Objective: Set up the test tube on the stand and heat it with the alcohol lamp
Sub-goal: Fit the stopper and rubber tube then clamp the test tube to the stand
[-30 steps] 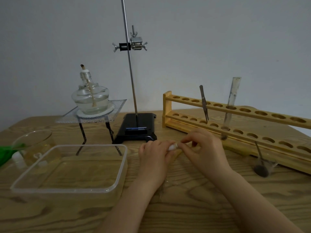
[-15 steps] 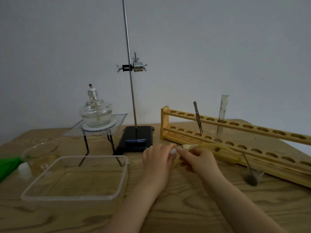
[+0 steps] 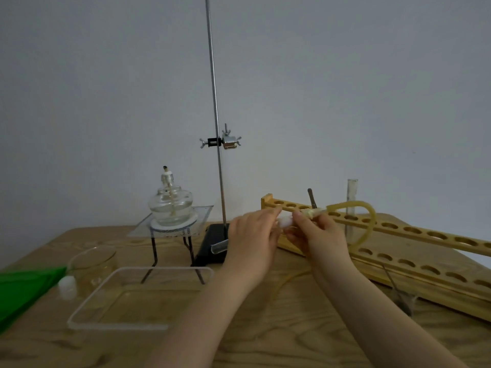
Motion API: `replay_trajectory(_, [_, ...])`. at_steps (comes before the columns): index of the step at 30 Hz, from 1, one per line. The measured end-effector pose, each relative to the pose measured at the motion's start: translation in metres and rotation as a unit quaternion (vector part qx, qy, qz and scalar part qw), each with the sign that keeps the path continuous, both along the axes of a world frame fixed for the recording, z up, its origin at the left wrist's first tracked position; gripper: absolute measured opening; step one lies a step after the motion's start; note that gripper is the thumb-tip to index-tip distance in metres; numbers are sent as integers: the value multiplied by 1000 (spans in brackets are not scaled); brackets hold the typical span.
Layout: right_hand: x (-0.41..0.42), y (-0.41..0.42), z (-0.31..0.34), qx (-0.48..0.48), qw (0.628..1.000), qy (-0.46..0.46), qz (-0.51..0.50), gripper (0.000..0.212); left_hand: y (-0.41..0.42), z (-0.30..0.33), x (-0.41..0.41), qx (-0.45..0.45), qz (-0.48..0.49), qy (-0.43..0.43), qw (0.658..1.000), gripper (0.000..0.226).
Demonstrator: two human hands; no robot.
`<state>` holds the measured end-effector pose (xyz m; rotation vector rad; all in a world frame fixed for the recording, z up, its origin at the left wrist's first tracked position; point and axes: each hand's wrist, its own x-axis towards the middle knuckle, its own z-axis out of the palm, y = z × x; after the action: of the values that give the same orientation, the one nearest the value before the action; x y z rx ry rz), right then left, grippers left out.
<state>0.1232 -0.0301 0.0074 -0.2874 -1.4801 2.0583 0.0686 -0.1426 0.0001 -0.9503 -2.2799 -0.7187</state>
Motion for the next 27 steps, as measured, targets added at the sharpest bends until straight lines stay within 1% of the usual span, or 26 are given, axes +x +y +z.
replay_trajectory(3, [-7,1,18,-10,1000,19,4,17,-11,20,-1,-13,24,27,999,43])
replay_trajectory(6, [-12,1,39,-32,999,32,-4,22,-23,37,-7,-18,47,35,998,45])
replay_trajectory(10, [-18,4,63,-45,998,47,-17,23,-38,54,-18,-15,77,36,996,46])
replay_trajectory(16, [-26,15,91,-84,994,62,-16,21,-47,77,-36,-1,95,53,994,46])
replay_trajectory(19, [-33,20,100,-101,992,69,-9,21,-46,88,-45,40,80,62,994,42])
replay_trajectory(23, [-42,24,108,-118,989,90,25,24,-42,102,-57,88,44,102,990,33])
replay_trajectory(25, [-48,28,111,-125,986,100,37,24,-41,109,-62,100,29,110,989,32])
replay_trajectory(27, [-55,32,114,-121,986,105,36,24,-39,114,-67,112,12,94,989,36])
